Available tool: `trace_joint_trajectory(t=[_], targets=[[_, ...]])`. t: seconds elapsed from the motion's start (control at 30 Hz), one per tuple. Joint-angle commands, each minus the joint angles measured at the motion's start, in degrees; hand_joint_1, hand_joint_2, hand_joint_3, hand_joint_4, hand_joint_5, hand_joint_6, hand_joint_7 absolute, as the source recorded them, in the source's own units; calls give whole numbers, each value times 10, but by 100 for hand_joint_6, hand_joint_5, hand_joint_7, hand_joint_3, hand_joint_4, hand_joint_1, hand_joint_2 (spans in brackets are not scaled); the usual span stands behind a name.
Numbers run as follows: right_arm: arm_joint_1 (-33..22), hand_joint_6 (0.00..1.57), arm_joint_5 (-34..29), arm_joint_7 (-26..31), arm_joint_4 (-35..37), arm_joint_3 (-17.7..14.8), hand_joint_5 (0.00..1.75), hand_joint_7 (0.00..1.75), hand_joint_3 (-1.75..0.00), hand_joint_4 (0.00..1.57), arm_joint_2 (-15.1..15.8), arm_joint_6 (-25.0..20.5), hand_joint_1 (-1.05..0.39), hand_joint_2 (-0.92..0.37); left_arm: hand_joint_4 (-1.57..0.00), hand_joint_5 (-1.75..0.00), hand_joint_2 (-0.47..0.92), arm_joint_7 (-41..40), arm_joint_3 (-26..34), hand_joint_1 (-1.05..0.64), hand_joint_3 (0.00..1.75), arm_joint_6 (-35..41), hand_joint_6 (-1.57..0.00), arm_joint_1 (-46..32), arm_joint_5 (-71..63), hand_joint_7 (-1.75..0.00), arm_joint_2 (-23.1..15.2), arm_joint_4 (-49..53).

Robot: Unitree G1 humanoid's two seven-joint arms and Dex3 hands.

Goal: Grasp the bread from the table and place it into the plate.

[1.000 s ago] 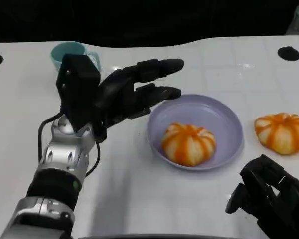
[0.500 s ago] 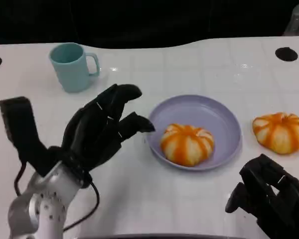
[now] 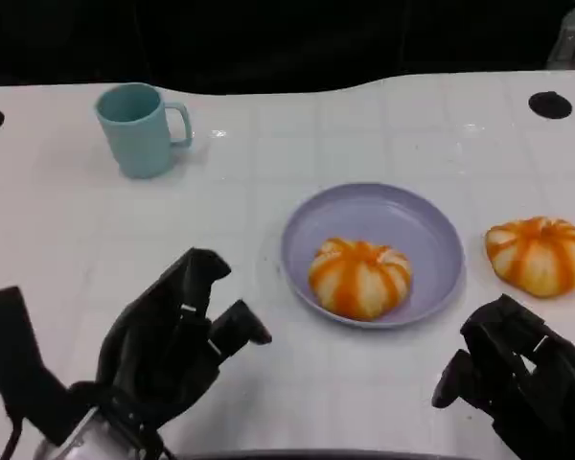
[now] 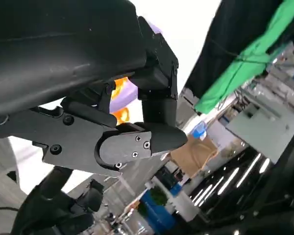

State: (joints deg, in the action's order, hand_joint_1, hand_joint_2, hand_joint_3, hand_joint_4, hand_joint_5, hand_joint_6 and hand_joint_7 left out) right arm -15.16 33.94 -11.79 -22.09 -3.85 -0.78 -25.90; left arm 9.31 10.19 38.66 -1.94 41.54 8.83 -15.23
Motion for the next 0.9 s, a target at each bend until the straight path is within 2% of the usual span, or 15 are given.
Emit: trace_joint_trajectory(t=[0.03,0.17,0.37,0.73,0.9], targets=[[0,55,0,5,-11,-4,175,157,-22,64,6,-1,-54,-92,-79,-175,92,-19,8,-55,46,7,-55,-42,24,-175,3,-23],[1,54,-2,0,-8,-4,175,157,-22,64,10,3,-54,-92,-80,-175,92,-23,5,-55,43,-9,-55,-65,22,-175,4,-26],[2,52,-4,0,-8,-5,175,160,-24,63,12,6,-54,-92,-80,-175,92,-9,-9,-55,47,-41,-55,-83,4,-175,-5,-22],[-1,51,0,-10,-4,-12,175,158,-20,63,14,11,-55,-92,-82,-175,92,-4,-27,-56,44,-66,-55,-86,-8,-175,-16,-9],[1,55,-4,-9,-1,-13,175,159,-24,66,14,12,-53,-92,-81,-175,92,4,-32,-57,41,-78,-54,-80,-14,-175,-21,6]])
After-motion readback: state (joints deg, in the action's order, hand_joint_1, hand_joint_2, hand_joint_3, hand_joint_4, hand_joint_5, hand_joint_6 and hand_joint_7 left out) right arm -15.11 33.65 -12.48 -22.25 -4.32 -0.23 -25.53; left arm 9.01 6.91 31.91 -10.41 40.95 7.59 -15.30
